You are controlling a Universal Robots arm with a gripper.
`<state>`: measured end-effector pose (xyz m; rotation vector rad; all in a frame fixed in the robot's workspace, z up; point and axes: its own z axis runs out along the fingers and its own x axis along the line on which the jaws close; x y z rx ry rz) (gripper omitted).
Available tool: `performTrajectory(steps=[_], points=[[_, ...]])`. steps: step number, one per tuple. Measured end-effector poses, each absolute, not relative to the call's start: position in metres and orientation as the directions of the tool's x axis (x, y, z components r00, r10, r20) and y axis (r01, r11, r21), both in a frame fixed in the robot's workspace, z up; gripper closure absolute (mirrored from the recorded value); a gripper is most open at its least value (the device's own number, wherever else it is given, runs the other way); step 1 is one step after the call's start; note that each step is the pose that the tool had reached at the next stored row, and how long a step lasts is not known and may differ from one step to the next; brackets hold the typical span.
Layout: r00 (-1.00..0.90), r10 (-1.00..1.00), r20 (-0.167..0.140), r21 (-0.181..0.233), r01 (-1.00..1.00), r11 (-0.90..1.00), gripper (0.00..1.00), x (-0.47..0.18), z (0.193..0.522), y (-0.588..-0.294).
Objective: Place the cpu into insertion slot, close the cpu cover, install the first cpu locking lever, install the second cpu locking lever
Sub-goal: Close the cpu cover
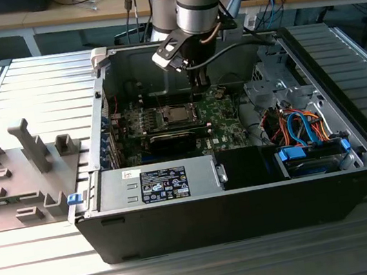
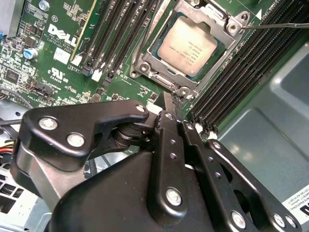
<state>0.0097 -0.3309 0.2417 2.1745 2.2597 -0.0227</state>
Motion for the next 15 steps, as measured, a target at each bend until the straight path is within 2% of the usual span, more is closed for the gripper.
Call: performTrajectory(steps=[15], points=[[-0.038, 0.999, -0.014, -0.007, 0.999, 0.038, 0.89, 0.0084, 0.2379, -0.3310]])
